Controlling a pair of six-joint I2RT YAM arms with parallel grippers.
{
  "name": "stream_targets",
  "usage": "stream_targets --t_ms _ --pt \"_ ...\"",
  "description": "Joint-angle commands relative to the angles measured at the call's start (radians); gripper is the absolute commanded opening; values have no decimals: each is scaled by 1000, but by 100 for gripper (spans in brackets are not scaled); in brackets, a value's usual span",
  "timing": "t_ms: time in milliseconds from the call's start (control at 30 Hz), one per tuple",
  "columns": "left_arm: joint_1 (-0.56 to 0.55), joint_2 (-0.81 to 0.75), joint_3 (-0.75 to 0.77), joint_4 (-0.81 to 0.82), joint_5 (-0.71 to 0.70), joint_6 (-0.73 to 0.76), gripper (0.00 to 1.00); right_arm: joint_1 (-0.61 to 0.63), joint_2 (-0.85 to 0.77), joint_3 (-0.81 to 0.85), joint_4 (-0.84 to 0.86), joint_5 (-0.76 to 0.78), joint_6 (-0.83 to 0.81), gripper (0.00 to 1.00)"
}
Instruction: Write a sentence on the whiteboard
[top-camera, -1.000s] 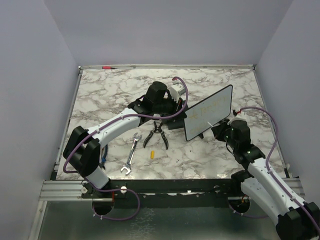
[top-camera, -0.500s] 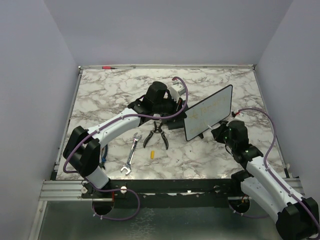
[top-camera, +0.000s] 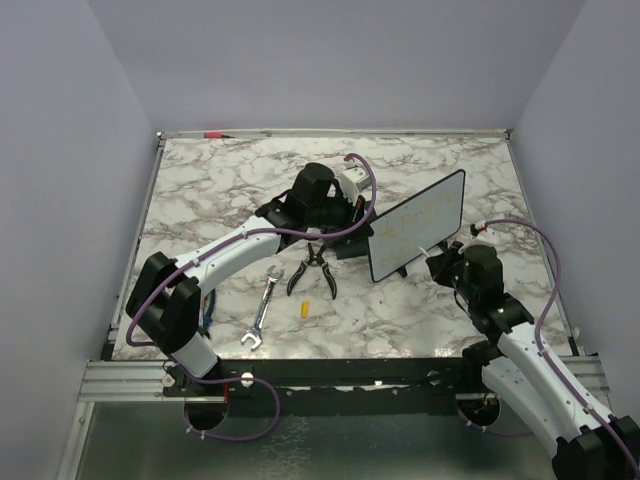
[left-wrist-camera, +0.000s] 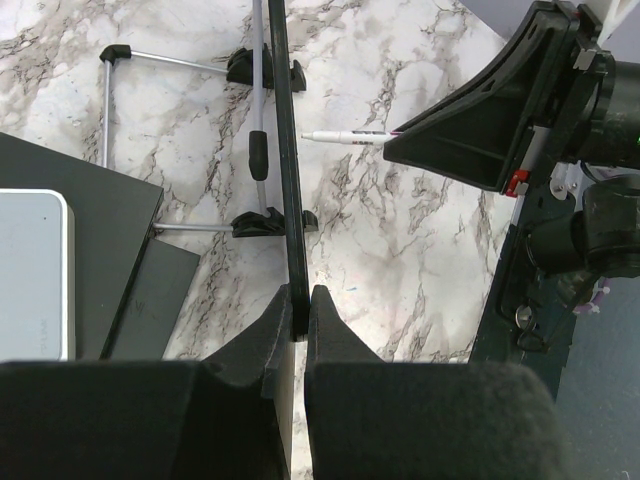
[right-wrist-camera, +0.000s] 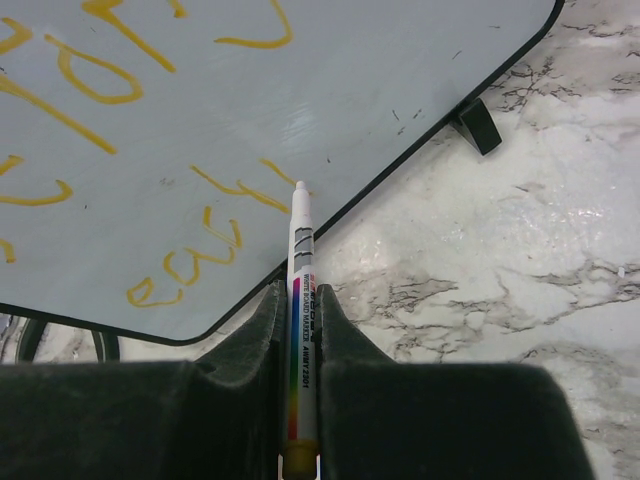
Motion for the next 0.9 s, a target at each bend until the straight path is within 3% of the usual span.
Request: stream_targets --t_ms 0,867 --pt "-17 7 18 -27 48 2 0 4 -33 34 -60 43 14 1" --pt "-18 3 20 -37 43 9 0 -8 -29 13 5 149 15 1"
